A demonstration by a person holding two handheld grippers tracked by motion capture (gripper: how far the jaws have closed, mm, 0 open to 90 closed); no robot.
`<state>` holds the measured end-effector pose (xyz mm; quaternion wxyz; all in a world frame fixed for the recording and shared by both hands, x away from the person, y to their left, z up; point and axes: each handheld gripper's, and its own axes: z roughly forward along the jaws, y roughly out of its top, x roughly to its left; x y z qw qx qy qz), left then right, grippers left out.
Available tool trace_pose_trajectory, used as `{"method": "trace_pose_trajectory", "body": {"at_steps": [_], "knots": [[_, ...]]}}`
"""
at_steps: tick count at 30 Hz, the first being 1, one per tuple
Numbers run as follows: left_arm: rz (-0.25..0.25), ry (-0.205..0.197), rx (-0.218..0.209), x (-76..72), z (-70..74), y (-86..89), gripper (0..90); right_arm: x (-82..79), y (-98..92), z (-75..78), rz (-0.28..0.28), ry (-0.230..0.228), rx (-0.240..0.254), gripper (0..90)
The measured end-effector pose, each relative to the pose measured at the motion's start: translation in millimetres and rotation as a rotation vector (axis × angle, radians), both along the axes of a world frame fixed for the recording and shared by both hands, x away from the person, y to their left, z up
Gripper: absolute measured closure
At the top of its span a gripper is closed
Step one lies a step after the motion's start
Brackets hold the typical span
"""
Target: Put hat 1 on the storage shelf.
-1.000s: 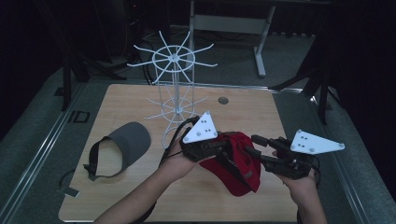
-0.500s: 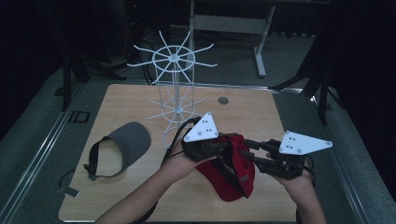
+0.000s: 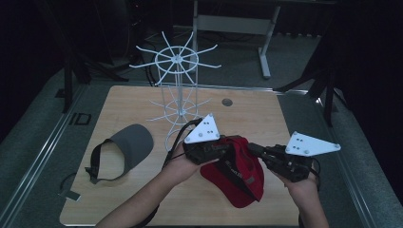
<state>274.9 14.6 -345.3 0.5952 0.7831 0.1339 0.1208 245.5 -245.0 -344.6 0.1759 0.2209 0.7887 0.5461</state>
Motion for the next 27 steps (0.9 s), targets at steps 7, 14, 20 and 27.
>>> {"method": "trace_pose_trajectory", "body": {"at_steps": [7, 14, 20, 27], "knots": [[-0.002, 0.01, -0.009, 0.6, 2.1, 1.9, 82.4, -4.1, -3.8, 6.0, -0.004, -0.018, 0.023, 88.9], [0.02, 0.027, -0.017, 3.3, 0.0, 8.9, 63.1, -5.9, -10.3, 12.0, 0.0, -0.027, 0.066, 89.0], [0.079, 0.018, -0.003, 4.0, -2.0, 15.6, 52.7, -6.5, -14.6, 18.1, 0.013, -0.022, 0.104, 88.9], [0.118, 0.011, -0.001, 3.8, -10.6, 28.8, 48.0, -6.5, -19.2, 24.0, -0.008, -0.039, 0.135, 88.9]]}}
